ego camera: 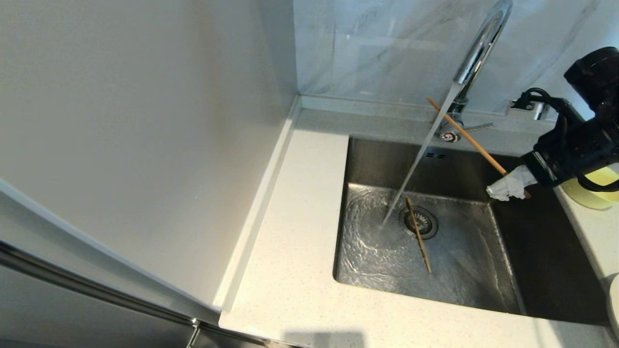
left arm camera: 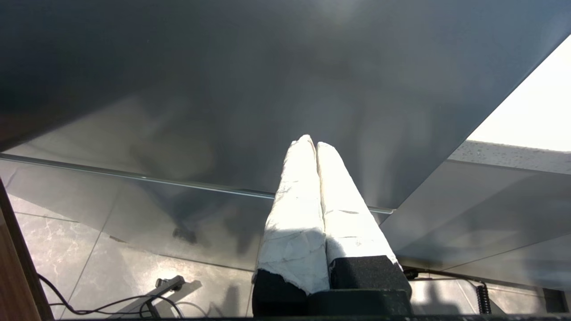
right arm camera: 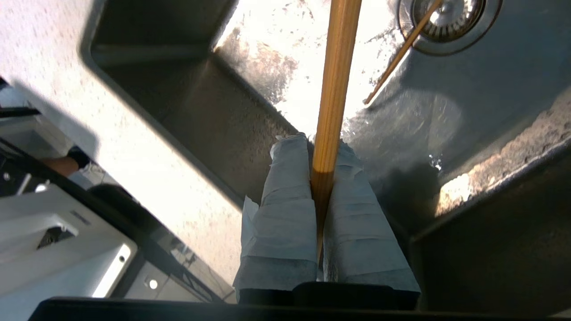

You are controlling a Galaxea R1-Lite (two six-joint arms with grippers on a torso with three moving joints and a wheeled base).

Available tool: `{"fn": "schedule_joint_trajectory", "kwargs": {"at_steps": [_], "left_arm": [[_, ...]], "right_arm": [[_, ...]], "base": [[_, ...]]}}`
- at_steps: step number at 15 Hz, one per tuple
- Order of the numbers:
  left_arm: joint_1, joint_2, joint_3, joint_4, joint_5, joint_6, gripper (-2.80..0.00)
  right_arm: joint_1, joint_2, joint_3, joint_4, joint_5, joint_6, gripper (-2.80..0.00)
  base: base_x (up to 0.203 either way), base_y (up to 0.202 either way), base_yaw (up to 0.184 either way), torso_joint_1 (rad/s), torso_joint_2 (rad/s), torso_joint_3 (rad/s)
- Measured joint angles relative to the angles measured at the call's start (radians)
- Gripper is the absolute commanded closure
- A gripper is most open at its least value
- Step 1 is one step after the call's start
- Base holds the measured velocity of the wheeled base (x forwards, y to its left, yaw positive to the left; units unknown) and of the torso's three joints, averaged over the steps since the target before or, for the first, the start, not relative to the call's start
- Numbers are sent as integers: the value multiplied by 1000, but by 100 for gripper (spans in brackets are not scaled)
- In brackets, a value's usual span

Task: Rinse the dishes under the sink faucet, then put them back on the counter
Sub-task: Rinse the chopsticks

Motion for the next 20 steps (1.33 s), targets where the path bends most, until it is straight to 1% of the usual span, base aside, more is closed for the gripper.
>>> {"fn": "schedule_joint_trajectory", "kwargs": {"at_steps": [2,9,12,18,20], "left_arm": [[0,0,0,0,-1,0,0],[0,0,0,0,-1,0,0],[0,0,0,0,0,0,0],[0,0,0,0,-1,0,0],[0,0,0,0,-1,0,0]], "right_arm": [[16,7,-2,-21,-1,20,0],[68,-1,-3,-23,-1,38,0],[76,3,-3,-28,-17,44,0],[77,38,-3,-81,-35,50,0],[77,43,-3,-94,-37,83,0]], "base": [[0,0,0,0,0,0],[0,0,0,0,0,0],[0,0,0,0,0,0],[0,0,0,0,0,0],[0,0,0,0,0,0]]}}
